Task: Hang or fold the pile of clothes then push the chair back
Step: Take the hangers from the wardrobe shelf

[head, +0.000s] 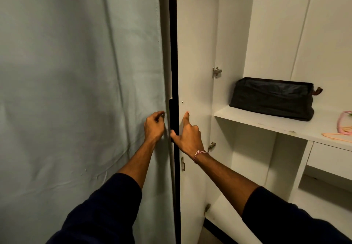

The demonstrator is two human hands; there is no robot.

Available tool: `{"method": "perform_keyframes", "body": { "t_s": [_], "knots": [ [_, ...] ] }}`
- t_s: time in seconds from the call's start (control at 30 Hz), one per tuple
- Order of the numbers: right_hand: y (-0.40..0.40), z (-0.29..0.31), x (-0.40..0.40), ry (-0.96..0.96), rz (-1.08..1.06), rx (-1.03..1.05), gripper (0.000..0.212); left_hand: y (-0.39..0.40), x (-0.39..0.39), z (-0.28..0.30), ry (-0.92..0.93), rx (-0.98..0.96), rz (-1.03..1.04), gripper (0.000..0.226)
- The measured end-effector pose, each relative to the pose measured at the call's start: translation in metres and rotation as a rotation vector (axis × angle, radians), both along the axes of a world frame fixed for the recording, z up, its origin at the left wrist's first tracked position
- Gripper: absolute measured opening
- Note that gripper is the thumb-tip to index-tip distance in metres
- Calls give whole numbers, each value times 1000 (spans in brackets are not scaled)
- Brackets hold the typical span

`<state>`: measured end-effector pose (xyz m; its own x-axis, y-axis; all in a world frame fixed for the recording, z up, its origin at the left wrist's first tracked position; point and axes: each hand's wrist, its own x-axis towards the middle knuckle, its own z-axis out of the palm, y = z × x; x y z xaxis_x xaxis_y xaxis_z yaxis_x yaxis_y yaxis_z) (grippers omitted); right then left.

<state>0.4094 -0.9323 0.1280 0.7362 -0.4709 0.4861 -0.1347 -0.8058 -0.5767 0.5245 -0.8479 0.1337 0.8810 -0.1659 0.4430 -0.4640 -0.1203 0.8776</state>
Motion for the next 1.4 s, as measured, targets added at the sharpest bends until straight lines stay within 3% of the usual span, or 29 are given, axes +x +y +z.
{"method": "perform_keyframes", "body": {
  "t_s": [0.3,0.73,1.03,1.23,1.4],
  "knots": [
    [25,-6,53,17,-26,-79,99,12,23,0,158,-105,-59,36],
    [35,-8,78,84,-31,-122,102,14,31,-7,137,-54,42,27],
    [30,-27,83,80,78,-69,90,33,27,6,-97,178,448,40],
    [0,-36,73,119,199,-108,83,27,11,-3,-52,144,543,32],
    [-42,-43,50,194,165,-86,74,-1,-16,-27,-208,155,417,31]
  ]
}}
